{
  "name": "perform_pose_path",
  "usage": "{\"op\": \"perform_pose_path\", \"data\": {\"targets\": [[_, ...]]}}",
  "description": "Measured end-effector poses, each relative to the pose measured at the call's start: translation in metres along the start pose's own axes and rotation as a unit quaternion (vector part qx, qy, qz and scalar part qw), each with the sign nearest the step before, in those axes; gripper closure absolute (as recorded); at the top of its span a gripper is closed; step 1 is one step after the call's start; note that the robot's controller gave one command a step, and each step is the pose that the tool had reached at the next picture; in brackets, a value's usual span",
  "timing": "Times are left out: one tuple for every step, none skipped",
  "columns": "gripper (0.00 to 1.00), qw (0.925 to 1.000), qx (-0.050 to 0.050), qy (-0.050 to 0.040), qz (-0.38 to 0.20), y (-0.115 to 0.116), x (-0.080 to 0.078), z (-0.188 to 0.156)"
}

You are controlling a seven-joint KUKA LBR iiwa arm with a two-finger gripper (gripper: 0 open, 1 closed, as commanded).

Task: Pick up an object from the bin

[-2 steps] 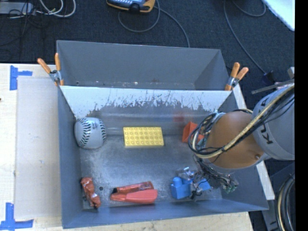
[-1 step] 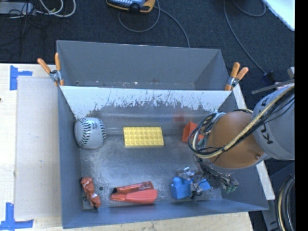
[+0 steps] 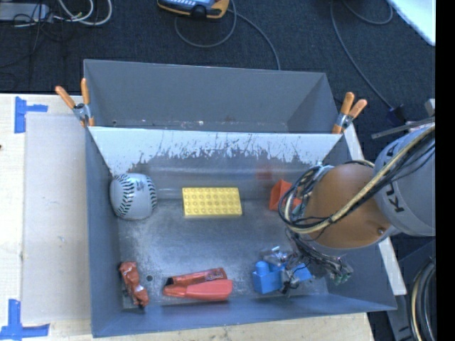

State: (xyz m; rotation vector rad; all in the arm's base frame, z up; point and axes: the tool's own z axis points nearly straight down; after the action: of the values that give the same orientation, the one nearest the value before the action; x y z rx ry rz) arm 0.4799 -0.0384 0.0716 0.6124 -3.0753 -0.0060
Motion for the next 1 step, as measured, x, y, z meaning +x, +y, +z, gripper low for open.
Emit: {"op": "perform_pose_path", "data": {"targets": [[1.0, 1.0, -0.001, 0.0026, 0.0, 0.0008, 0.0012, -0.0047]]}}
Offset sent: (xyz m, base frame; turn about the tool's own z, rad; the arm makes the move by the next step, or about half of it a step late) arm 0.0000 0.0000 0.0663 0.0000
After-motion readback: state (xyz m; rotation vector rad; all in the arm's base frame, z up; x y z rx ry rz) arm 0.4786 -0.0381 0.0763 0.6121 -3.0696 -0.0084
